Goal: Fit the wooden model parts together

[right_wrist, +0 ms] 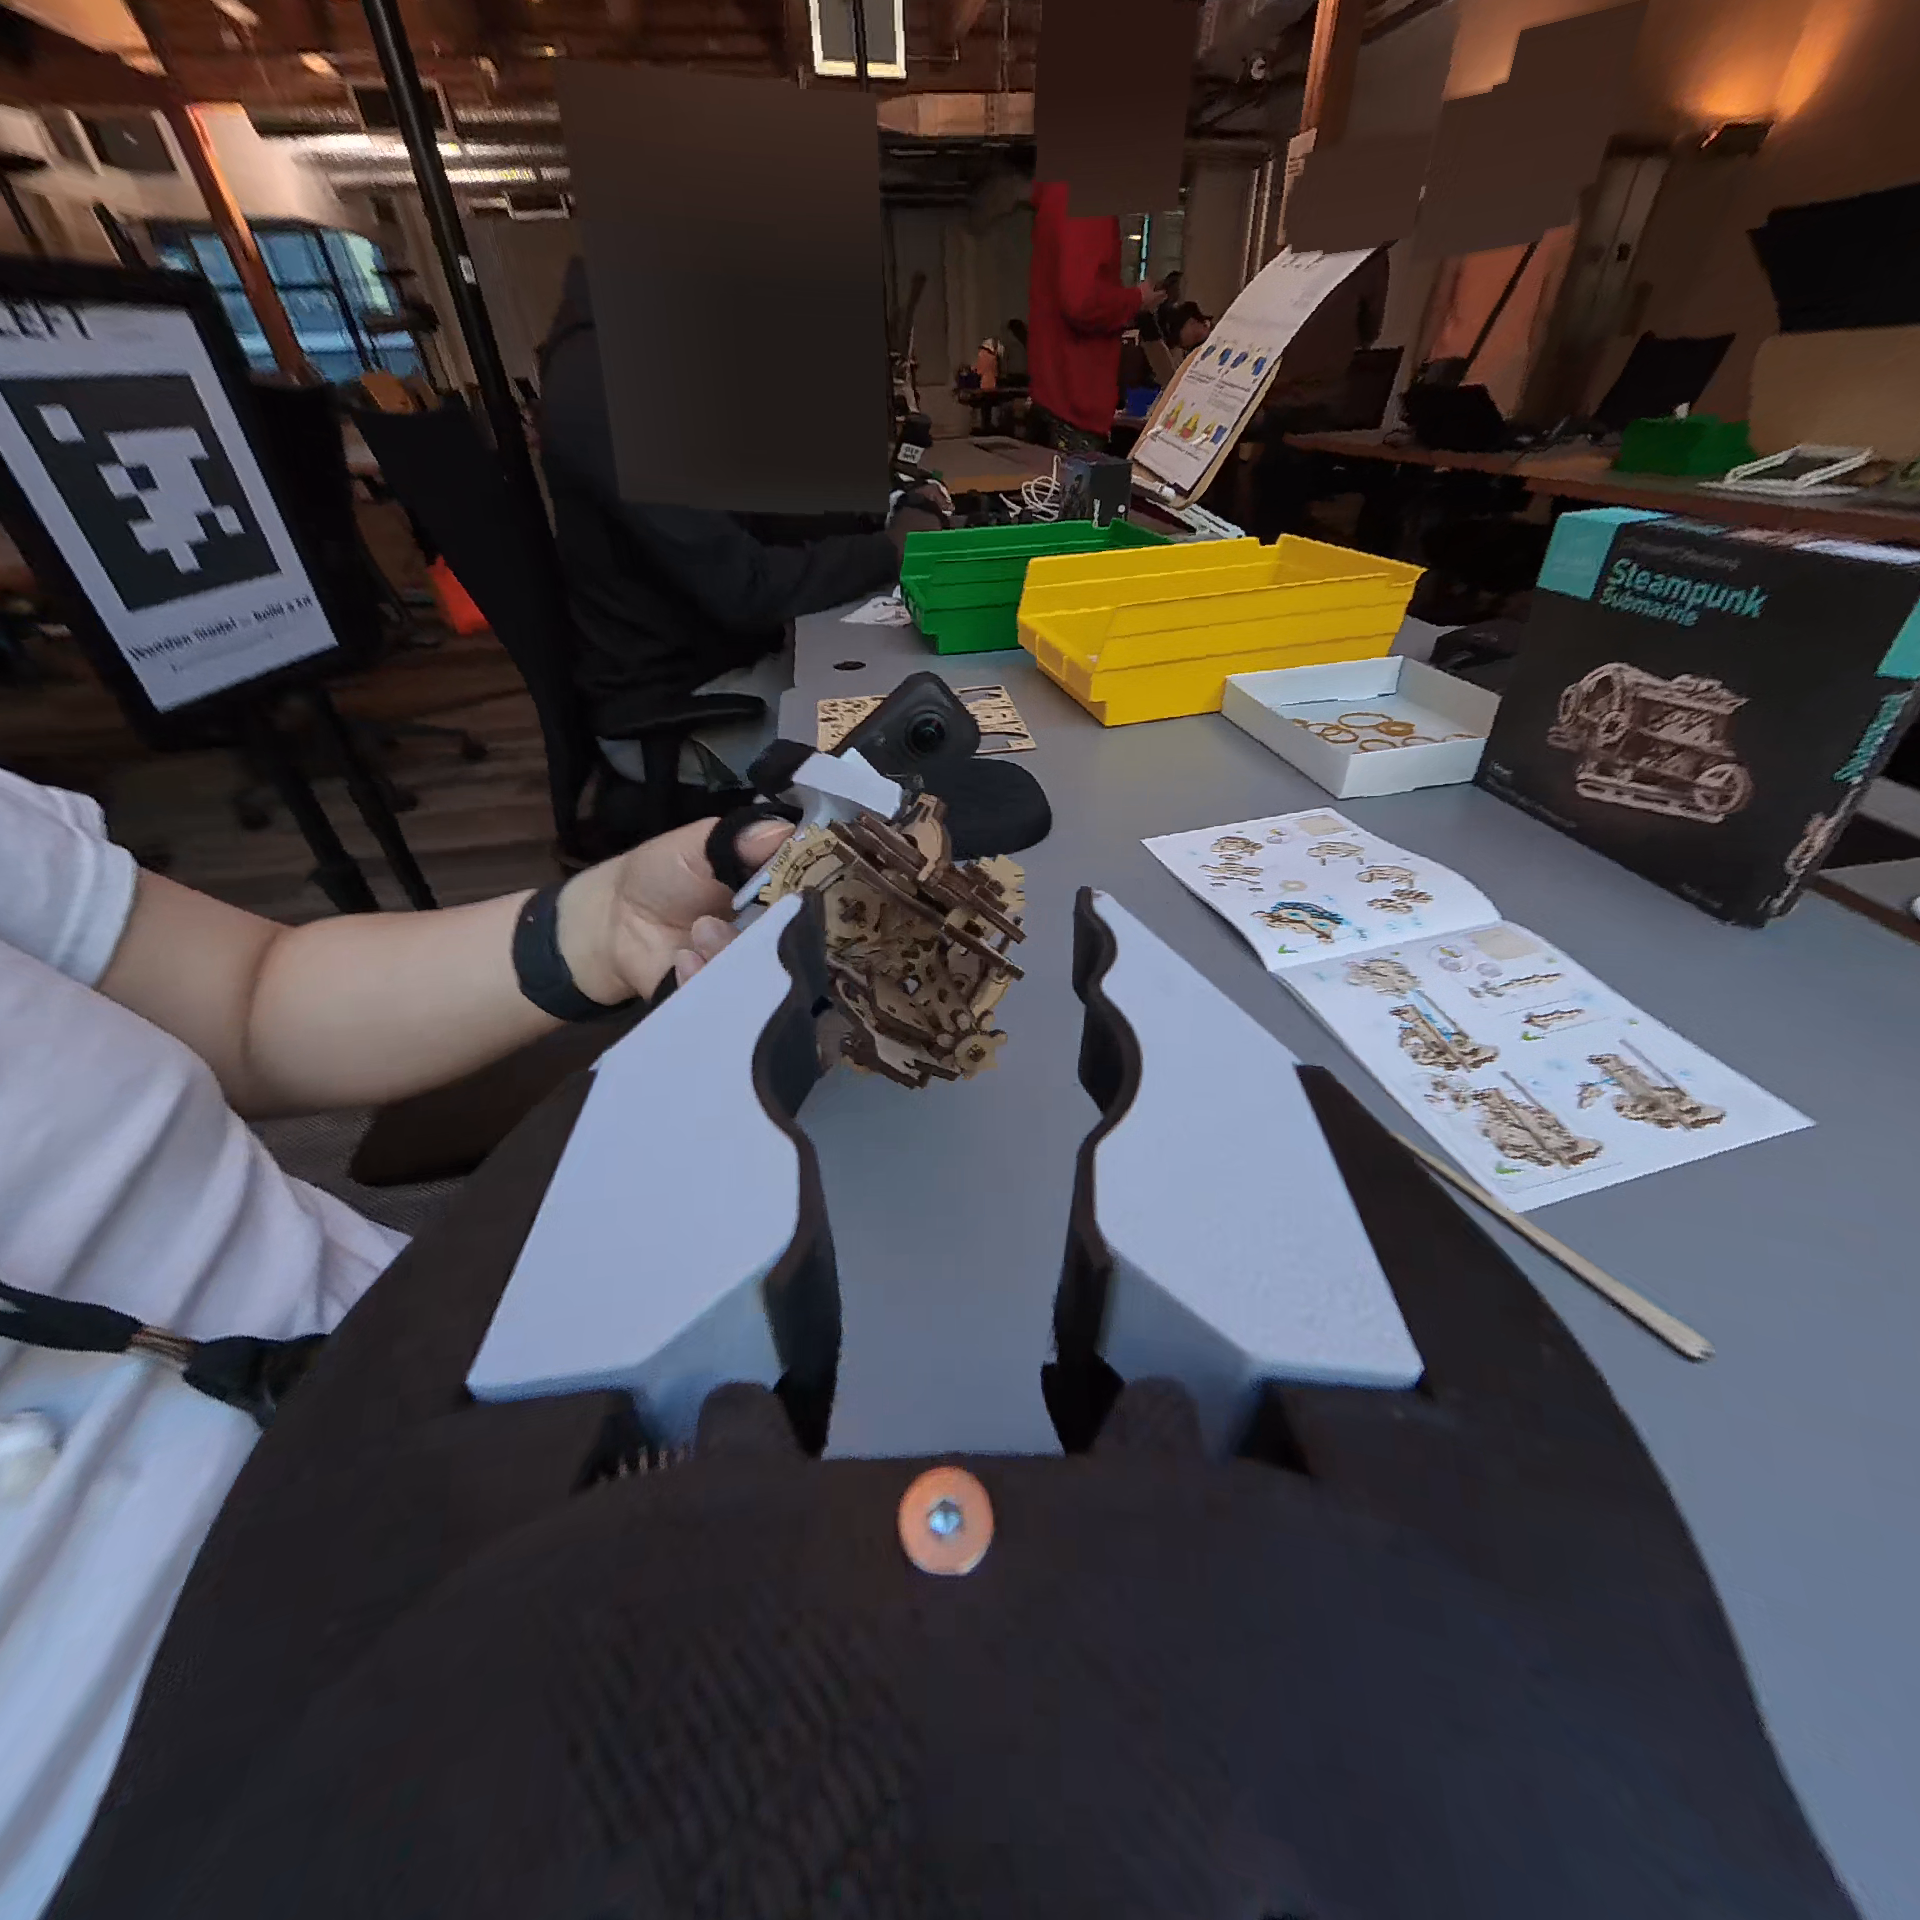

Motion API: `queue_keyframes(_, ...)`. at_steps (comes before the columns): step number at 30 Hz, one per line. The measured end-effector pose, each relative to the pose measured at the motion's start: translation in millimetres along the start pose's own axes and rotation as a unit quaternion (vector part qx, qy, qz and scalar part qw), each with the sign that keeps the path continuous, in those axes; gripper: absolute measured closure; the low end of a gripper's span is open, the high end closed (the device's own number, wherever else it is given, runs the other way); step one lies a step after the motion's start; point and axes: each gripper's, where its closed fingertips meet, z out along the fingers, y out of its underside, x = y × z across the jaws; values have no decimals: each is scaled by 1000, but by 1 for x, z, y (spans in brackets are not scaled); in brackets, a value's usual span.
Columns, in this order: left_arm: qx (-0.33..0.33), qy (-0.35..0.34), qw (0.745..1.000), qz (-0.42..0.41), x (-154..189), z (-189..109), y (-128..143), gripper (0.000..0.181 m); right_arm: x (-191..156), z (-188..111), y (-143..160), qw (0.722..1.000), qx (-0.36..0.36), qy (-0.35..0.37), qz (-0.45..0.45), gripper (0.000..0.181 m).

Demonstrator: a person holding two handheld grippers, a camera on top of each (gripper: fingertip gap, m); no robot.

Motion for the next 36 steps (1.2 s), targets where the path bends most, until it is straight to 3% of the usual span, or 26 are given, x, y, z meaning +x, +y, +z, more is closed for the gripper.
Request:
queue_keyframes(4,-4,2,1000,9,2,1,1,148,0,-1,-3,996,14,-27,83,135)
queue_keyframes(9,-2,-21,998,59,1,-3,-2,148,5,1,10,993,-15,-39,112,135)
queue_keyframes(26,44,50,997,-30,22,-4,-11,148,4,9,14,997,-45,-19,55,135)
queue_keyframes(31,41,60,997,38,39,-4,-9,148,-8,1,18,1000,-22,-8,-2,139)
queue_keyframes(36,-6,79,987,139,68,3,8,149,-12,-10,25,1000,17,-4,20,141)
